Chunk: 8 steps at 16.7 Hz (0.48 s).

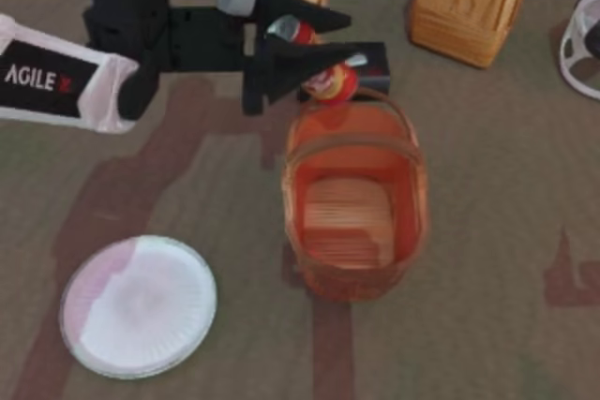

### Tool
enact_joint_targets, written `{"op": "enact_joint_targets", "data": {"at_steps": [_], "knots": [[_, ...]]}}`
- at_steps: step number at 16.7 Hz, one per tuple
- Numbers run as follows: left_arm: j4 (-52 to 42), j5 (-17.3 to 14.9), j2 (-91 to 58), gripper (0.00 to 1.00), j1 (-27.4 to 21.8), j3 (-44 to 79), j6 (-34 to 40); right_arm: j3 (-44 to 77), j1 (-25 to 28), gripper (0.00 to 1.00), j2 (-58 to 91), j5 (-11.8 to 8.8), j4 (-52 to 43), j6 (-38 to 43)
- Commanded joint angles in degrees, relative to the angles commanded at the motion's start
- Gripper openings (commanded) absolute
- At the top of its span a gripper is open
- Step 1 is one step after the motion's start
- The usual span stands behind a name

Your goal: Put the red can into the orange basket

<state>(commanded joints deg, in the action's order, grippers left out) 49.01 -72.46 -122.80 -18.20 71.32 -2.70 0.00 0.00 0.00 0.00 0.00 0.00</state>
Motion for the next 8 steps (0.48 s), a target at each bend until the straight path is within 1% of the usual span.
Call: {"op": "enact_joint_targets", "data": {"at_steps": [4,6,8], "knots": [[10.1,-0.1,-6.9,0.00,0.5,-2.3,0.2,0.0,0.0,1.00,0.0,0.0,0.0,0.0],[12.3,0.0,-8.8,0.00,0.7,-3.1,0.4,0.0,0.0,1.00,0.0,0.0,0.0,0.0],[12.5,0.0,-9.0,0.00,0.7,-3.2,0.4,0.0,0.0,1.00,0.0,0.0,0.0,0.0]]}}
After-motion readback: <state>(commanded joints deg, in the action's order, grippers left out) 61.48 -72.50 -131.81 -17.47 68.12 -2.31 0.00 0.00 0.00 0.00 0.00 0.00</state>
